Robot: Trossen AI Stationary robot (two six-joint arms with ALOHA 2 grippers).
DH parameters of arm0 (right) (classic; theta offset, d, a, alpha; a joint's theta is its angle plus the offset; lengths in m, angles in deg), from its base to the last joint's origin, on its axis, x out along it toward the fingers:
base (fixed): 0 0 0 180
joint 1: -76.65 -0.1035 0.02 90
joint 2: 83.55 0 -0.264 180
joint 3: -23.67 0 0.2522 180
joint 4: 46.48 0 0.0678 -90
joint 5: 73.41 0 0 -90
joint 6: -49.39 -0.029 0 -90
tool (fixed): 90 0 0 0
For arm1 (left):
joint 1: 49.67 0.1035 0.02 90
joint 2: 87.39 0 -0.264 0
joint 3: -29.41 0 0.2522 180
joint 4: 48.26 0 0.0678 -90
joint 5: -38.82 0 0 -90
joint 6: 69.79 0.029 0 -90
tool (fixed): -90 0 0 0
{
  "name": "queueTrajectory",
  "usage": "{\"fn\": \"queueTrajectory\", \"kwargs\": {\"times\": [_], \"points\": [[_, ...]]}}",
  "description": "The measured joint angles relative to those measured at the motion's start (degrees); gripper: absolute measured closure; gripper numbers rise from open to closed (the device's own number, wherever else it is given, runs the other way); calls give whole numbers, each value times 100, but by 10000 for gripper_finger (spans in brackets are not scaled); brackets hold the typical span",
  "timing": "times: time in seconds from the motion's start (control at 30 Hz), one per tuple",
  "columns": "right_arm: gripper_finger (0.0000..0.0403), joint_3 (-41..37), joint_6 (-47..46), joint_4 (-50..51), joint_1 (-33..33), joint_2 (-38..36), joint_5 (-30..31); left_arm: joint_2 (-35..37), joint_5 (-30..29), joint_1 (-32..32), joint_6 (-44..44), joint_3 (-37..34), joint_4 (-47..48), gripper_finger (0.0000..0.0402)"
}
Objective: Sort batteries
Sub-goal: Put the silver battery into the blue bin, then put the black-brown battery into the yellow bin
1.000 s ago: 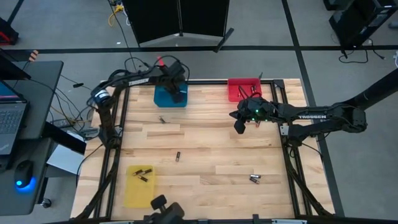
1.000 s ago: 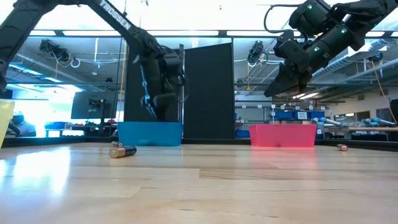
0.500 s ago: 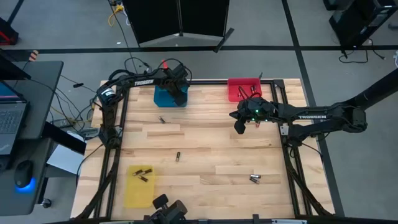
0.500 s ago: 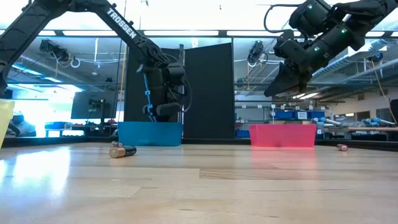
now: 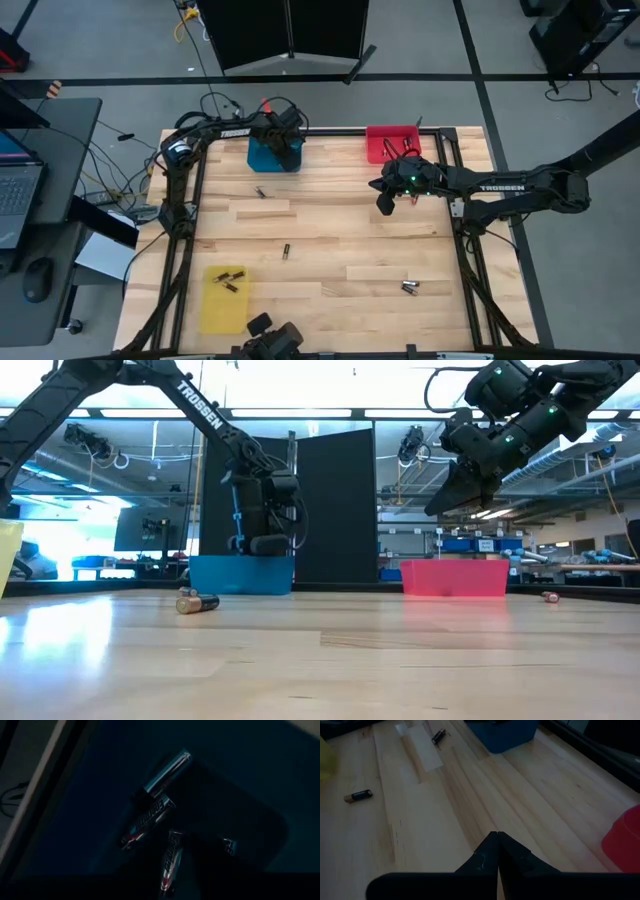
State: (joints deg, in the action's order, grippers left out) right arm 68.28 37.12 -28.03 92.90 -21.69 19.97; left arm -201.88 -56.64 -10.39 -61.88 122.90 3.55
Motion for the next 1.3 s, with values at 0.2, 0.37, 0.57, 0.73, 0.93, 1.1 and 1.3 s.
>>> {"fn": "queueTrajectory", "kwargs": {"times": [0.2, 0.37, 0.57, 0.73, 0.93, 1.1, 1.3], "points": [[388, 0, 0, 4, 0, 0, 0, 145, -24, -28, 21, 140, 6, 279], [388, 0, 0, 4, -2, 0, 0, 659, -66, -113, -154, 177, -86, 277], [388, 0, 20, 6, -46, 0, 0, 1675, -256, -511, -532, -172, -121, 276], [388, 0, 26, 4, -160, 0, 0, 2626, -593, -1255, -1081, -879, -148, 275], [387, 0, -118, -74, -372, 0, 41, 3393, -632, -2391, -2361, -1828, -127, 275], [387, 2, -124, -333, -590, 0, 222, 3517, -776, -3453, -3530, -2224, -124, 275], [387, 2, -108, -383, -754, 0, 262, 3338, -1176, -4742, -5178, -2382, -432, 275]]}}
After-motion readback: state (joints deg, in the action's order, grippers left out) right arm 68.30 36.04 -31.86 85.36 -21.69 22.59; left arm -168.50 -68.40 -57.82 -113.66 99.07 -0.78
